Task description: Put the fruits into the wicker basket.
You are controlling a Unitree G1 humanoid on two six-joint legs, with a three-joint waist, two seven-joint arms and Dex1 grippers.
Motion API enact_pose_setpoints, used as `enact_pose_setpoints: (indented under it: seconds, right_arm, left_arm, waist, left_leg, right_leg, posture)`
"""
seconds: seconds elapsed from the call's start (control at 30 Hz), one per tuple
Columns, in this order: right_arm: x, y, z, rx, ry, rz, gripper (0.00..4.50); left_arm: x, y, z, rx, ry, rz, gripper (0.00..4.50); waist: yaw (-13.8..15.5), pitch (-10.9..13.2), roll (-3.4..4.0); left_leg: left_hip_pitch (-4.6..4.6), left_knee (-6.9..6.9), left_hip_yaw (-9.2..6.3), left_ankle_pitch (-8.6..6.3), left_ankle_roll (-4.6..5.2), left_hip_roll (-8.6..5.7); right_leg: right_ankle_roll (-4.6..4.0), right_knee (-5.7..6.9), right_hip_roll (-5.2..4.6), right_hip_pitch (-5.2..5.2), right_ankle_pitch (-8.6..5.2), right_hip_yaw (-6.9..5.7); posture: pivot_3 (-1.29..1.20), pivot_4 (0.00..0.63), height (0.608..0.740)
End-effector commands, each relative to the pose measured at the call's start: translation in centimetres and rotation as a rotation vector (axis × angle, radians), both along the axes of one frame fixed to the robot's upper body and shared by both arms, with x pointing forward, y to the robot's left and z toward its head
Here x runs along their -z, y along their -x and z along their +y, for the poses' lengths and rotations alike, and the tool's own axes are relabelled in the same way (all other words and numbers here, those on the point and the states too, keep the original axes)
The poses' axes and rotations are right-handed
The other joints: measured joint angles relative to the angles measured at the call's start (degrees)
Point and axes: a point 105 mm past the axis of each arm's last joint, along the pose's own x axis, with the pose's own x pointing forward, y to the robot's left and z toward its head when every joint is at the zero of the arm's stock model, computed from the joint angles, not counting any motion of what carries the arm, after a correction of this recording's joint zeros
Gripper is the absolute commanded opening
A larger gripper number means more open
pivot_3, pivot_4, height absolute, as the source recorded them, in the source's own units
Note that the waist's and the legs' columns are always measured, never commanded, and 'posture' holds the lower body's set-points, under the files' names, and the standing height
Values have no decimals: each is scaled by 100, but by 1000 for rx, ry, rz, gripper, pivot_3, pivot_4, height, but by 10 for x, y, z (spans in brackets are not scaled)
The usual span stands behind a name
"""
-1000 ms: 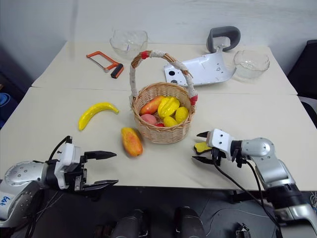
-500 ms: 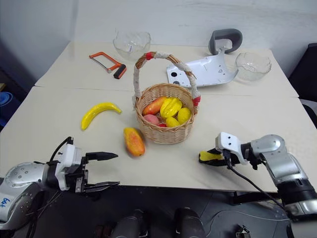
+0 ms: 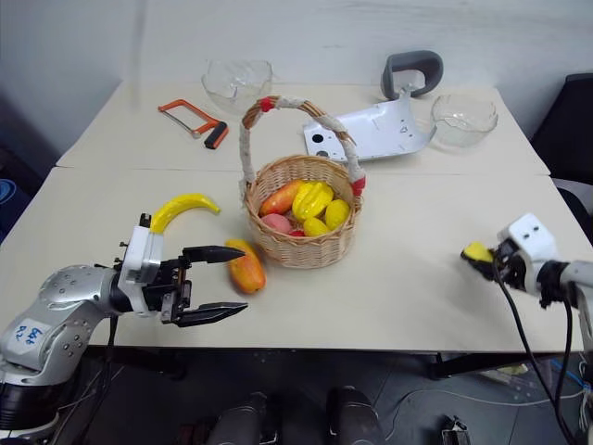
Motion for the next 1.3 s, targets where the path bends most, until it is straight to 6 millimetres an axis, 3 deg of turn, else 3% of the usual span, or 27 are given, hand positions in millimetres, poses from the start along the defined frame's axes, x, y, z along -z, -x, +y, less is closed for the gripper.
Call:
enact_pose_setpoints:
  seconds: [0.03,0.17,0.27,0.4,0.47,0.53,0.6,0.73,0.83,0.93,1.03,1.1,1.23,1.3]
  right_arm:
    - [-3,-17,-11,75,38,-64,1141]
    - [8,-23,-13,72,79,-72,1141]
    - [-1,-23,-14,74,-5,-113,1141]
    - [-26,-16,-21,74,29,-249,2450]
    - [-35,-6,-15,20,35,-292,3162]
    - [-46,3,3,-80,5,-332,3810]
    - [-50,13,25,-167,-54,-335,4464]
    - [-37,50,100,-516,-159,-339,4464]
    - [-34,69,131,-609,-247,-380,4464]
    - [-32,105,178,-829,-373,-361,4464]
    - [-44,118,208,-868,-456,-447,4464]
    - [-51,125,230,-905,-493,-505,4464]
    - [-56,120,249,-908,-445,-641,4464]
    - [-50,113,248,-870,-454,-629,4464]
  left_arm:
    - [-3,0,-3,17,7,-19,4500]
    - [-5,-8,6,-16,-5,-34,4500]
    - [-10,-10,14,-29,-17,-57,4500]
    - [-15,-8,24,-54,-15,-79,4500]
    - [-15,-8,30,-83,-18,-80,4500]
    - [-13,-10,40,-136,-29,-83,4500]
    - [-9,-16,62,-250,-49,-109,4500]
    - [3,-15,120,-509,-40,-82,4500]
    - [12,-5,160,-668,-34,-39,4500]
    - [30,27,208,-848,-3,114,4500]
    - [37,51,257,-1077,59,180,4500]
    - [32,60,299,-1321,227,185,4500]
    - [49,69,301,-1388,185,269,4500]
    - [41,49,293,-1377,185,236,4500]
  waist:
    - [-20,0,0]
    - [-29,1,1]
    - [-33,2,2]
    - [-54,2,3]
    - [-50,2,3]
    - [-46,3,5]
    - [-67,5,9]
    - [-91,3,9]
    - [-56,5,12]
    - [-51,5,12]
    - [-67,6,4]
    - [-54,1,-4]
    - [-4,-14,-28]
    - [67,-18,-36]
  left_leg:
    - [-2,-1,0,1,-2,0]
    - [-4,2,-1,5,-3,0]
    - [-7,5,-1,5,1,-3]
    - [-7,4,-2,6,1,-1]
    - [-7,0,-6,5,-1,-1]
    - [-7,-2,-6,5,-1,-1]
    - [-7,-1,-7,4,1,0]
    - [2,-17,-6,-15,22,8]
    - [0,-23,-9,-17,18,17]
    - [-11,-18,-9,-22,28,8]
    - [-9,-33,-12,-34,28,9]
    - [-12,-31,-13,-45,8,7]
    - [-11,-29,-21,-46,4,1]
    - [-14,-34,-20,-51,12,-5]
  right_leg:
    - [0,1,0,-3,0,0]
    - [0,2,1,-3,0,0]
    - [5,2,0,-3,-3,4]
    - [6,3,0,-3,-2,4]
    - [8,3,0,-3,-4,3]
    - [10,1,0,-3,-5,3]
    - [11,2,0,-3,-5,4]
    - [9,2,1,-6,-7,5]
    - [7,1,9,-12,-9,3]
    - [7,2,-3,-21,-9,5]
    - [6,-5,-5,-26,-15,6]
    - [5,-5,-9,-30,-15,6]
    - [3,-11,-16,-29,-13,6]
    - [5,-31,-21,-32,-10,6]
  posture:
    - [0,150,740]
    - [0,150,740]
    - [0,150,740]
    - [0,150,740]
    - [0,150,740]
    - [0,150,740]
    - [0,150,740]
    - [0,150,740]
    - [0,150,740]
    - [0,150,740]
    - [0,150,740]
    - [0,150,740]
    - [0,150,740]
    - [0,150,740]
